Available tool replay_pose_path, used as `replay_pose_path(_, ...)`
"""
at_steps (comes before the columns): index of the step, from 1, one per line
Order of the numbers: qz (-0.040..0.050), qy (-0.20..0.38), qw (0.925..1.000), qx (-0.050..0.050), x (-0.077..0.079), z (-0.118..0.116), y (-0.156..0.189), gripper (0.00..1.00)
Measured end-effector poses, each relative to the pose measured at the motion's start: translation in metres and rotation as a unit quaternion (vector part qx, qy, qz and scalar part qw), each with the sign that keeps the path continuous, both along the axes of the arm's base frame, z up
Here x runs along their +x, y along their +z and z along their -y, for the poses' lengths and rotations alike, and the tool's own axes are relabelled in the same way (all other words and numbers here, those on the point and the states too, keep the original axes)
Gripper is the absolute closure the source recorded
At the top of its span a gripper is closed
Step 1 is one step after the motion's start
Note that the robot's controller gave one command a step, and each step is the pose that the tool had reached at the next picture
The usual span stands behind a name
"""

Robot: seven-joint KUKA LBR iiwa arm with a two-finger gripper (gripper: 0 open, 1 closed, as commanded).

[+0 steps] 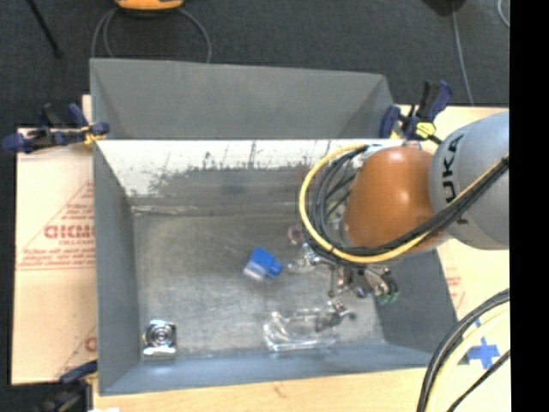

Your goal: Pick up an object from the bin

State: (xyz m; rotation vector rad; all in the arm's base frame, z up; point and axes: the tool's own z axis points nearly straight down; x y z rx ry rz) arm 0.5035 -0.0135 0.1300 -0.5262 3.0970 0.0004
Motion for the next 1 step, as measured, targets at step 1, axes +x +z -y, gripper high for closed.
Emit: replay_pose_path(1, -0.0012, 0.086, 0.9963, -0.005, 0.0276, -0.0538, -0.0063, 0.00)
